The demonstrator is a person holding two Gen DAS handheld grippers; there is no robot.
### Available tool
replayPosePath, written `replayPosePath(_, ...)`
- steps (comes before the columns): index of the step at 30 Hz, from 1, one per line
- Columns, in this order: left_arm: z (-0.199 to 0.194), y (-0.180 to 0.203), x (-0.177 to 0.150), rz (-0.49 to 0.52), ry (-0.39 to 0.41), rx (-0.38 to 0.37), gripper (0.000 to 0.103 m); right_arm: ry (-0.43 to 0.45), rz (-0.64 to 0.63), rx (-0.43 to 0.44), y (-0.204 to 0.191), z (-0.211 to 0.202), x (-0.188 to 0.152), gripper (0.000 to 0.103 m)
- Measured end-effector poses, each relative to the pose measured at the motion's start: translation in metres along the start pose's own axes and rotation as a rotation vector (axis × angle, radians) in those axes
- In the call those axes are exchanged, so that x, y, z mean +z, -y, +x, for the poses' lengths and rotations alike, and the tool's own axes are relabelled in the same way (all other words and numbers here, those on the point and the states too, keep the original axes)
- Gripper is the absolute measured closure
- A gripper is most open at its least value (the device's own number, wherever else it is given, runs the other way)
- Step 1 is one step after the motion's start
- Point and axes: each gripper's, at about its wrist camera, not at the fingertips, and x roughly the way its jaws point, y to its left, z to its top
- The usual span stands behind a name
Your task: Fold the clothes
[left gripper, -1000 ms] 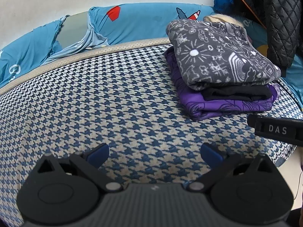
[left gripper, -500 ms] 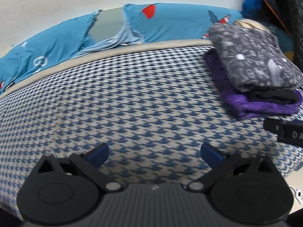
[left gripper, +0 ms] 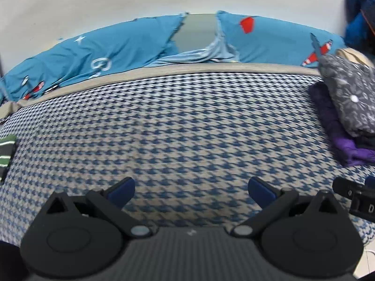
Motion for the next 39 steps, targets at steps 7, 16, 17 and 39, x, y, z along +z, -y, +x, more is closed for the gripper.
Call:
replayPosePath(7,0.011,-0.032,-0.016,-0.049,0.003,0.061,0.000,0.009,-0.033,0.087,-0.032,0.007,-0.001,0.030)
replayPosePath(16,0.025,-0.068,-0.036,-0.097,-0.030,0.150,0.000,-0.006,-0.085,0.150,-0.074,0.026,-0.003,0.030)
replayPosePath(17,0.026,-0.072,-0.036,-0.103,-0.034,0.159,0.000,0.002,-0.092,0.158,-0.079,0.027,-0.003,0.030)
replayPosePath(39,0.033,-0.106,-0.045,-0.021,-0.067,0.172,0.000,0.001,0.023,0.125,-0.089,0.072,0.032,0.025)
